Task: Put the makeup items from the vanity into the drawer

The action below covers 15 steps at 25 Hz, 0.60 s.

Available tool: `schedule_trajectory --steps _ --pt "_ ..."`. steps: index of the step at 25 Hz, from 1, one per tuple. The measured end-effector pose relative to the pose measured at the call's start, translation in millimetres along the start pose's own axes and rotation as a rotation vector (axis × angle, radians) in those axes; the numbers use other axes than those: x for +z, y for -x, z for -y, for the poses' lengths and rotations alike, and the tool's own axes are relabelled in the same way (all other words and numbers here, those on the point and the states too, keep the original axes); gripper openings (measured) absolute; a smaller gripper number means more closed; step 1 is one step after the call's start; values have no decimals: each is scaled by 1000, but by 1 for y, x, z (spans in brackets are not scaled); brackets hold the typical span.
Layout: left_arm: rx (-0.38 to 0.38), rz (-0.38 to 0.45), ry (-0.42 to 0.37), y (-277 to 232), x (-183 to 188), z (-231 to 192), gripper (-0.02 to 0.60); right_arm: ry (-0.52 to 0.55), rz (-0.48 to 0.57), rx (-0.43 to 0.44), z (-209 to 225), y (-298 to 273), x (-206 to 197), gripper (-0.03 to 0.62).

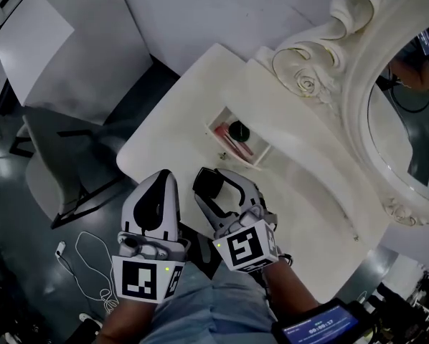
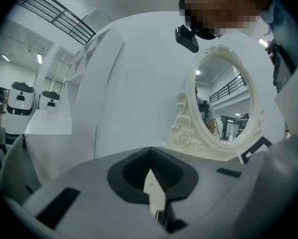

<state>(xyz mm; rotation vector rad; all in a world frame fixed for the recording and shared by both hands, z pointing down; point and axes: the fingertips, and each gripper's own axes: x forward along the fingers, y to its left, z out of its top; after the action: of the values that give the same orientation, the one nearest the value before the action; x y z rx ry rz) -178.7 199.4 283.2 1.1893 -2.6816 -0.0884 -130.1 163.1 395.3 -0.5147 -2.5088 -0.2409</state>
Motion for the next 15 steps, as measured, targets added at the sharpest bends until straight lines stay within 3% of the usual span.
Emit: schedule_trajectory --steps 6,15 --pt "26 -40 26 -5 -22 -10 0 45 -102 77 -10 -22 -37 295" --pt "33 -98 58 -19 -43 -25 0 42 -194 144 -16 -41 -72 322"
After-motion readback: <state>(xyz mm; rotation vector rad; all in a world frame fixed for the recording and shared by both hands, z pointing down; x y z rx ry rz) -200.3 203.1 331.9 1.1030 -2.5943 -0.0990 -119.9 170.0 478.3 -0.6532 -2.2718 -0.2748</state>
